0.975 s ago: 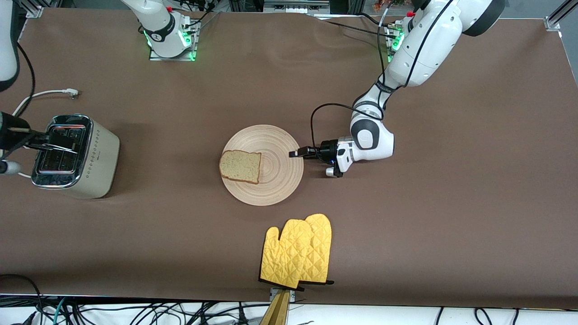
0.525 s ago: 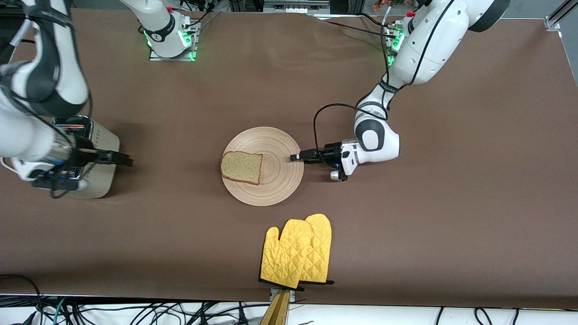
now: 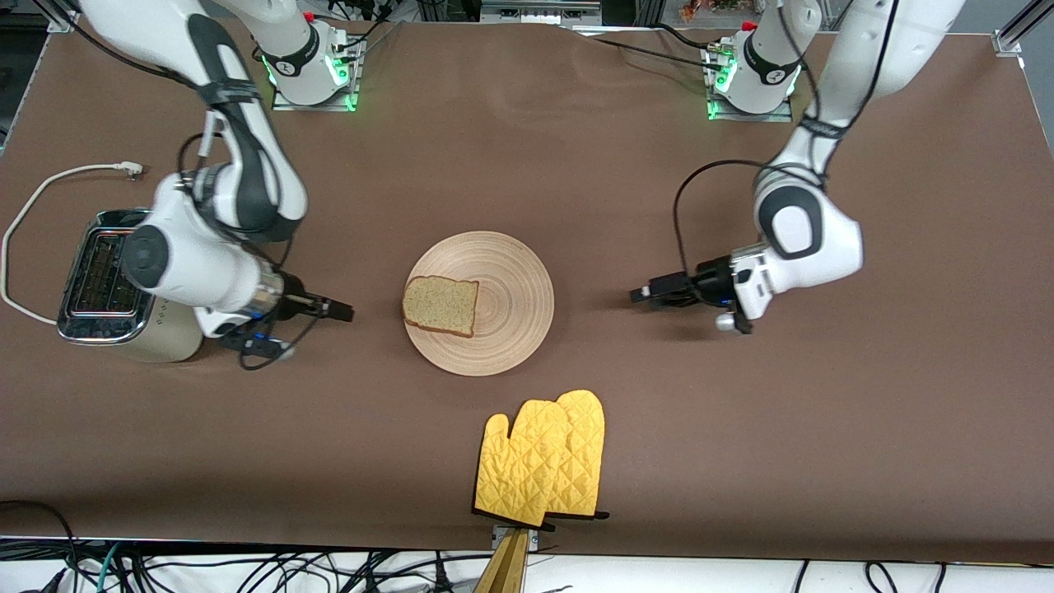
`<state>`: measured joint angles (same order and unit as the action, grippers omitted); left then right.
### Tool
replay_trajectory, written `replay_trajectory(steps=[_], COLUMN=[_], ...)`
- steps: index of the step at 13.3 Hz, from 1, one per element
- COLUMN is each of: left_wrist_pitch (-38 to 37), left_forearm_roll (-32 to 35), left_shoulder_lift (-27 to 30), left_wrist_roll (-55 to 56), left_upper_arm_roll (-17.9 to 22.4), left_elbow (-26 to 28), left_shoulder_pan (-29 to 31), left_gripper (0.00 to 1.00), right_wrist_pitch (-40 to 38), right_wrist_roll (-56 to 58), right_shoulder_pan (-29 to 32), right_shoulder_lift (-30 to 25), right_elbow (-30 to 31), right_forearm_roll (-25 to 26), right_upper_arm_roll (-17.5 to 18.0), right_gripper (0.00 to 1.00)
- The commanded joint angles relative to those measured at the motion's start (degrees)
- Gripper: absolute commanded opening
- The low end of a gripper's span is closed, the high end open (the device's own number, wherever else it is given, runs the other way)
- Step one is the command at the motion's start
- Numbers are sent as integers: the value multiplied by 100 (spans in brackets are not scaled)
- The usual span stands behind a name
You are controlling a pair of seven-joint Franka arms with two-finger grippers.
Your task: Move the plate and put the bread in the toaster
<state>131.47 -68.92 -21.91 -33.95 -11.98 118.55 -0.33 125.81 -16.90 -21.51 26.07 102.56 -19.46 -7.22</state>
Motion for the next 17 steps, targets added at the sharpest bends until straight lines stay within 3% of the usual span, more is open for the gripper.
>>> replay_trajectory(steps=[1, 6, 8, 10, 13, 15, 17], left_wrist_pitch=[-16, -340, -1407, -2674, -3652, -3795, -4573], left_forearm_roll=[1761, 4468, 5534, 6080, 7022, 7050, 7059], left_shoulder_lift=[862, 1670, 1848, 1831, 1831, 1840, 1840], left_wrist_roll=[975, 2160, 2768, 3043, 3034, 2938, 2823], left_upper_arm_roll=[-77, -94, -86, -51, 37, 422, 477], left_elbow=[318, 239, -293, -1094, -1850, -2072, -2431], left_shoulder_pan=[279, 473, 473, 473, 473, 473, 473], left_gripper=[100, 100, 100, 100, 100, 100, 100], right_wrist_pitch=[460, 1295, 1323, 1262, 946, 876, 779], right_wrist_roll=[-541, -780, -771, -719, -709, -701, -701], right_shoulder_pan=[-528, -1013, -1127, -1127, -1127, -1127, -1127], right_shoulder_lift=[257, 724, 768, 690, 558, 522, 470], right_elbow=[62, 378, 379, 379, 300, 291, 282], right_forearm_roll=[-75, -75, -75, -58, 21, 30, 56], right_upper_arm_roll=[-69, -69, -78, -95, -130, -157, -165], right_gripper=[100, 100, 100, 100, 100, 100, 100])
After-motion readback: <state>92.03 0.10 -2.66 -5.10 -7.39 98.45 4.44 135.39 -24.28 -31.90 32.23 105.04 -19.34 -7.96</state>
